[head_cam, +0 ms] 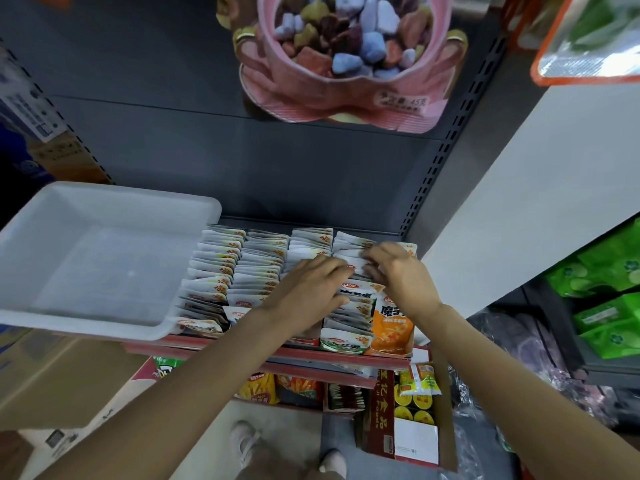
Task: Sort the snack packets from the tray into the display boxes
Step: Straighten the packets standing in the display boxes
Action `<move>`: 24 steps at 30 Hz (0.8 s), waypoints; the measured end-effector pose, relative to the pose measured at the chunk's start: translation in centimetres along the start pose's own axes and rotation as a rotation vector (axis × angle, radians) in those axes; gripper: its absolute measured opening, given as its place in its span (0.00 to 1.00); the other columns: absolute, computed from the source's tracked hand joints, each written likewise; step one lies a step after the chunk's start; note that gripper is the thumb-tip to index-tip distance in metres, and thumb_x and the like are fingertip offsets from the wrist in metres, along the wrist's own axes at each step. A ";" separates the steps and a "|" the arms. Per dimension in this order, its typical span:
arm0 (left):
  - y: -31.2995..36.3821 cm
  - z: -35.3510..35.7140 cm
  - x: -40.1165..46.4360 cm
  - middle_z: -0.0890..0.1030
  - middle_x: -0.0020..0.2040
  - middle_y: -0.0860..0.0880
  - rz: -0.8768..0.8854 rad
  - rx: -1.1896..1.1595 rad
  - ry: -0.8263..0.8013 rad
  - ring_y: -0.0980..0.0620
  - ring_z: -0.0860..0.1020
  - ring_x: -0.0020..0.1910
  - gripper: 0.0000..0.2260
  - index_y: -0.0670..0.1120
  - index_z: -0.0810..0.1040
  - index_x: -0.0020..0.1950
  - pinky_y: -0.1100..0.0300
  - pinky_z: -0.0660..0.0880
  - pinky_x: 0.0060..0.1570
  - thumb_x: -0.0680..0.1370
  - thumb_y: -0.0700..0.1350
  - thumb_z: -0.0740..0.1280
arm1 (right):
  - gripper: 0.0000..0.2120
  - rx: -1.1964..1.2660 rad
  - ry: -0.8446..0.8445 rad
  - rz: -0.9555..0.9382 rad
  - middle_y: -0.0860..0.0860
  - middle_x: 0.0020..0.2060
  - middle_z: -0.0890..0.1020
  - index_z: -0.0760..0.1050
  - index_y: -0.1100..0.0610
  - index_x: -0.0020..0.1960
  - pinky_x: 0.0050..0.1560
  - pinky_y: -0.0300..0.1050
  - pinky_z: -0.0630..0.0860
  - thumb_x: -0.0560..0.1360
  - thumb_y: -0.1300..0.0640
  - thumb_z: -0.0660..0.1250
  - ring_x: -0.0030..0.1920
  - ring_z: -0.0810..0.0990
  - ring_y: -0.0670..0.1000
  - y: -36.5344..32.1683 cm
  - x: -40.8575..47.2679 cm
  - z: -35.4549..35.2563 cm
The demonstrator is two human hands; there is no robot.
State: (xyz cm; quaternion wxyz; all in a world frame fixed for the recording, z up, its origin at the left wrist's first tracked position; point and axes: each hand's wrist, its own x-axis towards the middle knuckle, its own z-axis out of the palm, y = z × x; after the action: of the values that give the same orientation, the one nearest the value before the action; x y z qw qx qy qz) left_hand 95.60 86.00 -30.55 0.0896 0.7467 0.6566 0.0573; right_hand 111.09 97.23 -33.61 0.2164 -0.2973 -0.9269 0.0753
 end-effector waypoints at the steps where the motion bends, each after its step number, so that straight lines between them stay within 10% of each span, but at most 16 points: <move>1: -0.1 0.0 0.0 0.63 0.72 0.52 0.002 0.005 0.006 0.54 0.61 0.71 0.23 0.50 0.60 0.74 0.57 0.58 0.69 0.80 0.53 0.58 | 0.10 0.024 0.033 0.005 0.55 0.48 0.80 0.77 0.60 0.56 0.42 0.48 0.79 0.75 0.61 0.66 0.48 0.79 0.57 0.0 -0.1 -0.3; 4: -0.1 -0.1 -0.1 0.62 0.72 0.52 0.003 0.019 0.022 0.53 0.60 0.71 0.23 0.51 0.60 0.74 0.57 0.58 0.69 0.80 0.53 0.58 | 0.23 0.037 0.028 -0.023 0.55 0.66 0.74 0.70 0.59 0.69 0.60 0.45 0.72 0.75 0.68 0.63 0.64 0.72 0.54 0.6 -0.6 -0.9; 7: 0.1 -0.2 -0.3 0.63 0.71 0.52 0.007 0.016 0.031 0.53 0.62 0.70 0.22 0.51 0.61 0.74 0.57 0.59 0.68 0.80 0.53 0.58 | 0.33 -0.028 -0.128 -0.119 0.55 0.69 0.71 0.71 0.58 0.69 0.57 0.51 0.77 0.67 0.76 0.69 0.67 0.72 0.57 1.2 -0.9 -0.8; 13: 0.1 -0.1 -0.8 0.66 0.70 0.51 0.018 0.001 0.034 0.52 0.64 0.69 0.18 0.51 0.69 0.69 0.58 0.56 0.69 0.80 0.53 0.59 | 0.06 0.076 0.031 -0.051 0.55 0.58 0.77 0.81 0.57 0.50 0.51 0.49 0.76 0.73 0.60 0.70 0.55 0.77 0.58 0.4 -0.2 -2.1; 24: 0.2 0.1 -0.9 0.67 0.66 0.51 0.008 -0.010 0.070 0.53 0.63 0.67 0.18 0.50 0.70 0.68 0.57 0.58 0.65 0.80 0.53 0.59 | 0.03 -0.083 -0.216 -0.109 0.55 0.60 0.75 0.83 0.59 0.40 0.50 0.55 0.77 0.67 0.61 0.75 0.56 0.73 0.57 0.1 1.3 -0.9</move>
State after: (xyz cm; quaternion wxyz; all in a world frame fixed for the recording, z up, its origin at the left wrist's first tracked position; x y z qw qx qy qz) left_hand 95.69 85.05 -30.57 0.0702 0.7465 0.6559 0.0872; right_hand 110.65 98.11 -32.34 0.1067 -0.2455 -0.9618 0.0567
